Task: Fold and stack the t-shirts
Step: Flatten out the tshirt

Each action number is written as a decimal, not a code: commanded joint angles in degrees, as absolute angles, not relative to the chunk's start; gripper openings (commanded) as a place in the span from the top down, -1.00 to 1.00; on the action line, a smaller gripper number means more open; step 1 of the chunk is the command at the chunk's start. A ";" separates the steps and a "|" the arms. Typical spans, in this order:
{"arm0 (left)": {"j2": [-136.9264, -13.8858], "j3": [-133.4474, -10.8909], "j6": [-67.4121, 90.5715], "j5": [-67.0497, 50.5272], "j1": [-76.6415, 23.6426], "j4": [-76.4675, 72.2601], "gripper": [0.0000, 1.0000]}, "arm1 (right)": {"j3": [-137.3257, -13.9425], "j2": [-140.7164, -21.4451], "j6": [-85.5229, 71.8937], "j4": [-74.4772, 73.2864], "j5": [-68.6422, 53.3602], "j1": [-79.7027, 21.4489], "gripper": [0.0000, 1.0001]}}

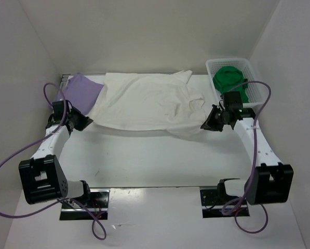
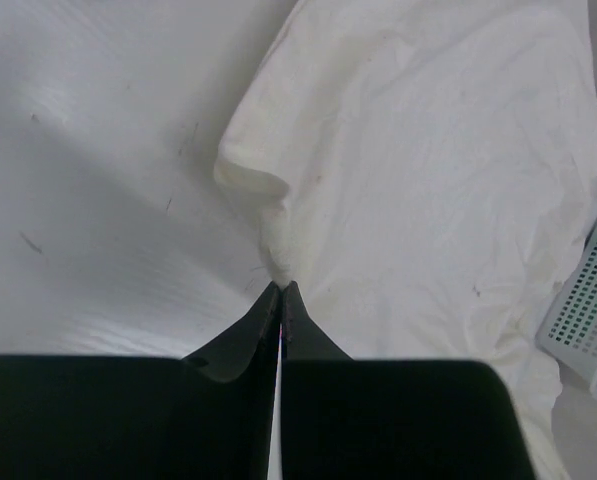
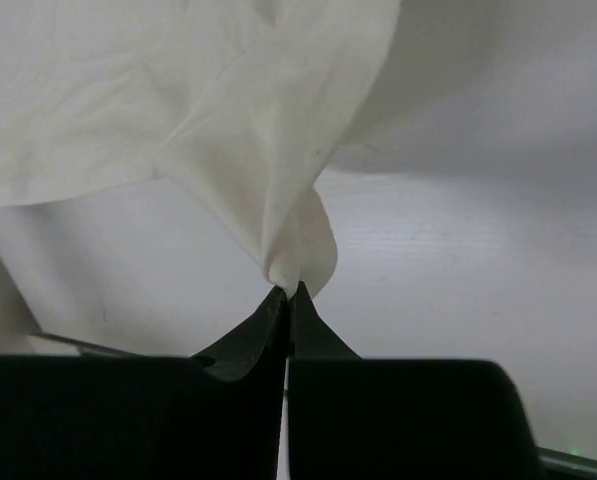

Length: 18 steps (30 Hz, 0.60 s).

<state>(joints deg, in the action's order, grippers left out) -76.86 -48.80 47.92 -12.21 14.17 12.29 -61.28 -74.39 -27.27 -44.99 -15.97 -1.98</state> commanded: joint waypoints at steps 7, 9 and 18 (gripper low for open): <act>-69.00 -46.05 44.39 -10.11 15.21 24.69 0.97 | -47.37 -62.24 -35.50 -58.79 -23.20 -5.45 1.00; -68.99 -46.66 43.34 -10.11 15.21 27.85 0.97 | -47.98 -60.29 -35.51 -62.74 -23.82 -6.06 1.00; -72.68 -46.41 41.48 -11.69 15.21 28.75 0.97 | -42.37 -48.97 -43.05 -71.63 -29.09 -6.77 1.00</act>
<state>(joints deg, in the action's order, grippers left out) -71.46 -46.17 43.31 -10.68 14.83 28.53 -44.36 -51.31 -38.44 -65.73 -26.35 -6.26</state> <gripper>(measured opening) 0.015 0.004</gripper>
